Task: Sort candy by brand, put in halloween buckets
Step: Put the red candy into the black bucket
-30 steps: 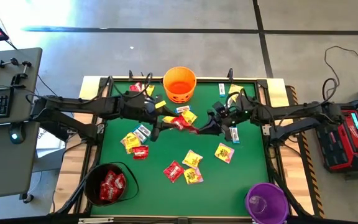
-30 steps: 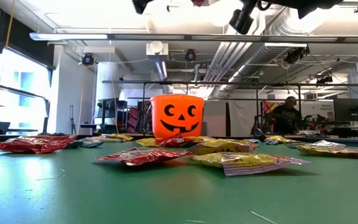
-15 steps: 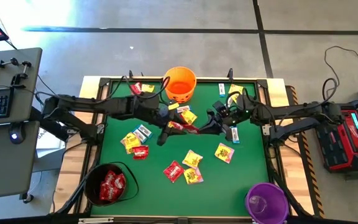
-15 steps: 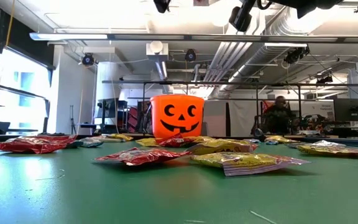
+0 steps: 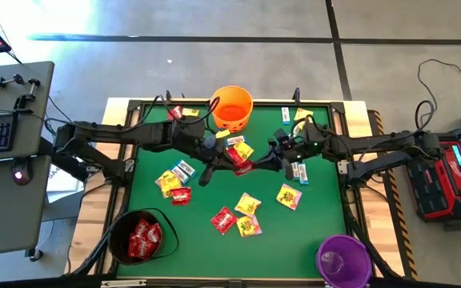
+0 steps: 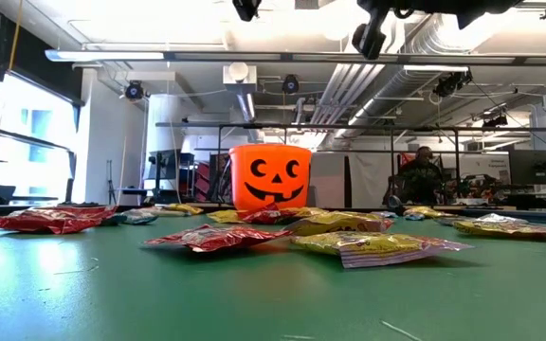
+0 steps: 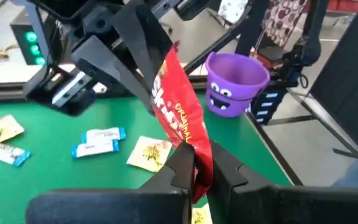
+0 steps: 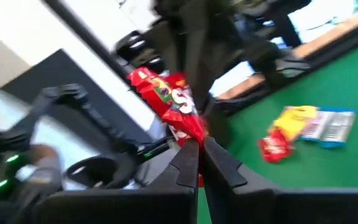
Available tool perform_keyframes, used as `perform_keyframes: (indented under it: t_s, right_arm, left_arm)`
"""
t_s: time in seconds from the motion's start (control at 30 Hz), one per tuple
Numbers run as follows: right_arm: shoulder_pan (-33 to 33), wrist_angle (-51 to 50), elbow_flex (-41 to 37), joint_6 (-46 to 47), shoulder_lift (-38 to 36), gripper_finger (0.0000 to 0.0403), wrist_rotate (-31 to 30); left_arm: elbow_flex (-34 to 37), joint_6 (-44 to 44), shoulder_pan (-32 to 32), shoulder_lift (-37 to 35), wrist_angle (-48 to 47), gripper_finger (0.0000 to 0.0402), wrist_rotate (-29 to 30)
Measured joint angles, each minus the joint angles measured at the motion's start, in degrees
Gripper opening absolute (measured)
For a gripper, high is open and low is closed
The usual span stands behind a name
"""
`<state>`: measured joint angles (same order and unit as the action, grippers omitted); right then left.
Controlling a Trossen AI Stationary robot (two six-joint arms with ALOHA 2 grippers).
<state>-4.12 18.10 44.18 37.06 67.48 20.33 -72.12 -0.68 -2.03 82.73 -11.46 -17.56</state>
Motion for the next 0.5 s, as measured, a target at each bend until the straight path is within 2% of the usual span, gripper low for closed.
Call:
perform_keyframes:
  t_s: [0.1,0.23,0.37,0.5]
  right_arm:
    - [-0.4,-3.3,0.0,0.0,0.0,0.0025,-4.0]
    - [-1.4,-6.3,0.0,-0.1,0.0,0.0078,-8.2]
    - [-2.7,-7.7,0.0,-1.6,0.0,0.0121,-8.5]
    - [-3.9,-8.9,0.0,-3.8,0.0,0.0136,-8.5]
  left_arm:
    - [0.1,-0.3,-0.5,-1.5,-4.2,0.0009,-0.2]
    - [0.0,-0.6,-0.6,-5.6,-10.3,0.0005,-1.9]
    - [0.0,2.8,-0.7,-10.5,-18.4,0.0004,-5.3]
    - [0.0,9.4,1.1,-15.7,-28.6,0.0004,-10.5]
